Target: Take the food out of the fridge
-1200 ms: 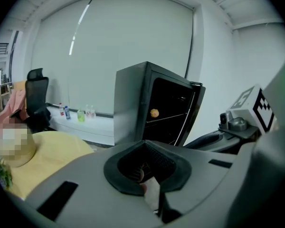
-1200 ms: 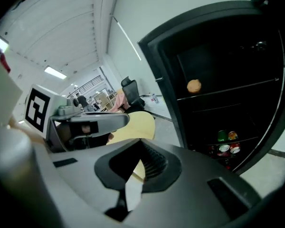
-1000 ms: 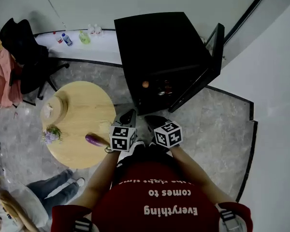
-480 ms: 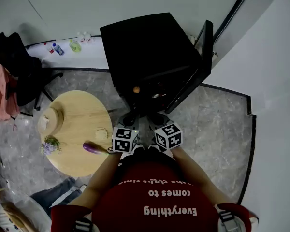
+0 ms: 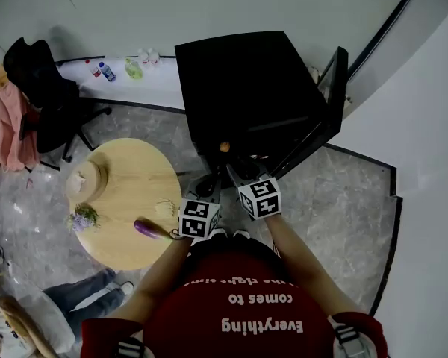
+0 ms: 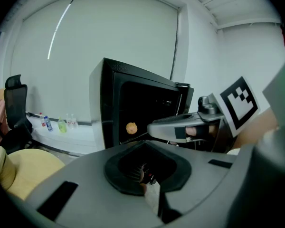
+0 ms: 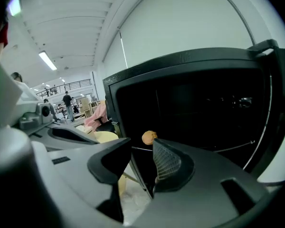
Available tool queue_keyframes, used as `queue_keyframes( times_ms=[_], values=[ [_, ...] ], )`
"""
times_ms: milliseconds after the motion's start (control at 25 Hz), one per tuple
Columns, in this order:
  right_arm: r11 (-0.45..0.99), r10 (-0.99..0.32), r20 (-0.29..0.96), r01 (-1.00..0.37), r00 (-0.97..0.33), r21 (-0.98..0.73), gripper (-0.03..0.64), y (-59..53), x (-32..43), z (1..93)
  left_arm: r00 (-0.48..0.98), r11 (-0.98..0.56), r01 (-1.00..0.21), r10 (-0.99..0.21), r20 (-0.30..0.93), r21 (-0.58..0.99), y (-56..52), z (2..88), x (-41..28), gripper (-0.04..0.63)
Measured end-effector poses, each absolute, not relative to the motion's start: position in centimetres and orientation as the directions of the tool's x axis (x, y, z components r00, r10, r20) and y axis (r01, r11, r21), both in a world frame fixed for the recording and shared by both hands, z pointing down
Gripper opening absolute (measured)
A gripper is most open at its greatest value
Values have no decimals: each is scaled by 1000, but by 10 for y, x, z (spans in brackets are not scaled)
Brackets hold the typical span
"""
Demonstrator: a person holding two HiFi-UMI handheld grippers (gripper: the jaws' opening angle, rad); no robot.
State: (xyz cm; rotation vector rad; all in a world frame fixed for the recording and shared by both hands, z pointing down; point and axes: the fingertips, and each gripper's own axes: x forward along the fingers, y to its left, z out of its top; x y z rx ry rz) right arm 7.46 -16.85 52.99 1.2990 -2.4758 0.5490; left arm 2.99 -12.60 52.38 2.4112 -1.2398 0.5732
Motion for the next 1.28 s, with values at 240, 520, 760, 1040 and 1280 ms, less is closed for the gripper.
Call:
queue_keyframes(
  times_ms=[240, 520, 760, 1040, 1280],
  values=[
    [573, -690, 451, -808, -566, -139, 158, -197, 60, 536, 501, -508, -850, -693, 519, 142, -129, 523, 15, 2],
    [579, -672, 507, -810, -540, -95, 190, -222, 54, 556, 469, -470, -871, -703, 535, 145, -128, 529, 1, 2],
    [580, -656, 530, -808, -538, -104, 192, -230, 49, 566, 453, -451, -881, -714, 534, 143, -126, 528, -5, 2],
    [577, -645, 545, -809, -535, -111, 190, -232, 47, 568, 444, -441, -886, -723, 530, 141, -124, 528, -6, 2],
    [572, -636, 574, -814, -516, -99, 166, -229, 47, 574, 440, -435, -889, -724, 532, 144, -121, 527, -8, 2]
  ],
)
